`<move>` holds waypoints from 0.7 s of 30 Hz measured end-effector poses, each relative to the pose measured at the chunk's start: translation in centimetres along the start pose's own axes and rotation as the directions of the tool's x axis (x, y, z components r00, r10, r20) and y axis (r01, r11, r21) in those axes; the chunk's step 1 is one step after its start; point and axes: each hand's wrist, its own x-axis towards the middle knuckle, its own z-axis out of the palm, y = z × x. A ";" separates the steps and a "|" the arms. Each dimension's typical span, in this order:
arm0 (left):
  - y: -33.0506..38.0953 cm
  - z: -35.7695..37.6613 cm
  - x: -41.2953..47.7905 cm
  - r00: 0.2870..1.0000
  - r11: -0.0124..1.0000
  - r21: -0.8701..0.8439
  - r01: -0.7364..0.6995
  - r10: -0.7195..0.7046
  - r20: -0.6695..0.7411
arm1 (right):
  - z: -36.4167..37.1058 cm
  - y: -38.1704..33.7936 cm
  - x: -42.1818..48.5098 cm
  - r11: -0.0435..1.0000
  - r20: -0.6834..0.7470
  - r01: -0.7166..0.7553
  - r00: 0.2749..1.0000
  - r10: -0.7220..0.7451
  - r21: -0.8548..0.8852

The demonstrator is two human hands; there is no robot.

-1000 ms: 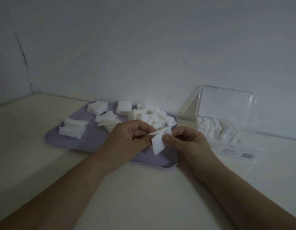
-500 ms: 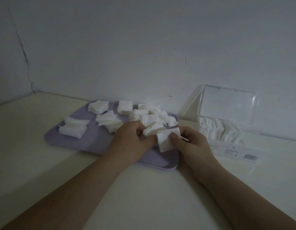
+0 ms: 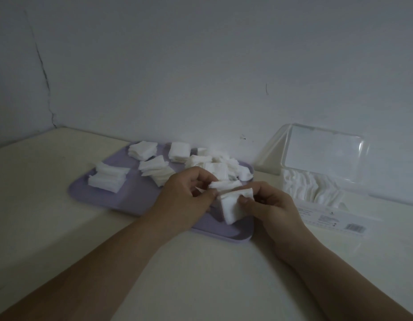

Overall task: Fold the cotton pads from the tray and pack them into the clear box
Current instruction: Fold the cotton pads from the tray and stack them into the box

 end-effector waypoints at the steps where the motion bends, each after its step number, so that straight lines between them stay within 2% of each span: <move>1: 0.1 -0.1 0.0 1.000 0.999 -0.037 0.016 -0.016 -0.008 | -0.1 -0.2 -0.1 0.999 0.013 -0.017 1.000 0.016 0.034; 5: 0.3 -0.3 0.0 0.999 0.995 -0.096 0.030 -0.032 -0.019 | -0.1 -0.8 -0.6 0.995 0.082 -0.053 0.996 0.046 0.090; 9: 0.7 -0.3 -0.4 0.993 0.994 -0.110 0.029 -0.016 0.114 | 0.4 -1.0 -0.6 0.994 0.032 -0.043 0.999 0.040 0.102; 13: 1.0 -0.4 -0.6 0.989 0.994 -0.111 0.019 -0.002 0.150 | 0.4 -0.5 -0.4 0.992 -0.028 -0.034 0.999 0.037 0.124; 21: 1.6 -0.7 -0.8 0.977 0.994 -0.095 0.051 -0.030 0.212 | 0.3 -0.1 -0.1 1.000 -0.017 0.018 1.000 -0.017 0.025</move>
